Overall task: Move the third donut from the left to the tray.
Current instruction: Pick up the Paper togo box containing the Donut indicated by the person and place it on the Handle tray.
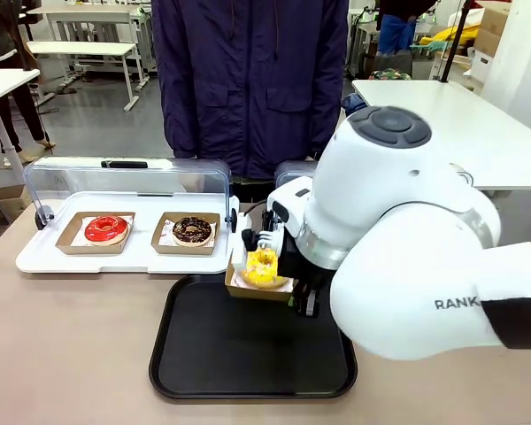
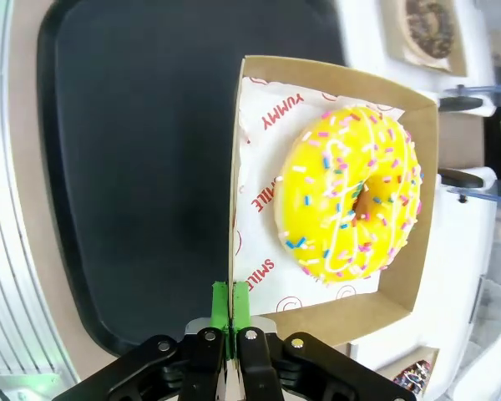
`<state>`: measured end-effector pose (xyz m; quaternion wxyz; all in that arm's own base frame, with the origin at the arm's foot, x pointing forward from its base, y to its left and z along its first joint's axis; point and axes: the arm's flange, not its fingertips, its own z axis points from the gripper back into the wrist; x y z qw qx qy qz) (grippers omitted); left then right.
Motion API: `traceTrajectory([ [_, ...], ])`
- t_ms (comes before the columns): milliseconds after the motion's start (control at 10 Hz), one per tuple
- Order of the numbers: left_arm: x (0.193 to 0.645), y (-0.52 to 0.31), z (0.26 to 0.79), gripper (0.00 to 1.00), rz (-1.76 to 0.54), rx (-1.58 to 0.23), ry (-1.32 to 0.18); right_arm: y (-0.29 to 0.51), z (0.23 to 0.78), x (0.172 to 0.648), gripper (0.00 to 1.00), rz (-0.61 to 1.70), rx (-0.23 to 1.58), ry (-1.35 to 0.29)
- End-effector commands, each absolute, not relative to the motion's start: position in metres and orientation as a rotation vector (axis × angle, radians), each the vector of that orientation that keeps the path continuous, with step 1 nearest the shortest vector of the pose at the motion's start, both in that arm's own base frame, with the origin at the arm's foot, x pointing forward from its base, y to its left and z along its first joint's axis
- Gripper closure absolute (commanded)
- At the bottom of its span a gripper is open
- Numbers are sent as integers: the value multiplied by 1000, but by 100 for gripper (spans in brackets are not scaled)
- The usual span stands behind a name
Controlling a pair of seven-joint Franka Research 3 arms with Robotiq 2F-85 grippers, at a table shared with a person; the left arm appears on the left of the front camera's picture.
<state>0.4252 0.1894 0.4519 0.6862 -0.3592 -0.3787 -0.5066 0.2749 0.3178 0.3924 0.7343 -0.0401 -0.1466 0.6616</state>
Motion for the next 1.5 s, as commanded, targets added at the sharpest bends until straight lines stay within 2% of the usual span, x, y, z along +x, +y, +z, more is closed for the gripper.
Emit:
traceTrajectory([
  [0,423,188,453,0,-1135,-803,-843,295,361,253,98,1459,-83,-290],
  [400,423,188,453,0,-1135,-803,-843,295,331,255,98,1499,-62,-252],
  [900,423,188,453,0,-1135,-803,-843,295,317,240,98,1528,-37,-232],
  [1400,423,188,453,0,-1135,-803,-843,294,301,246,98,1538,-1,-171],
])
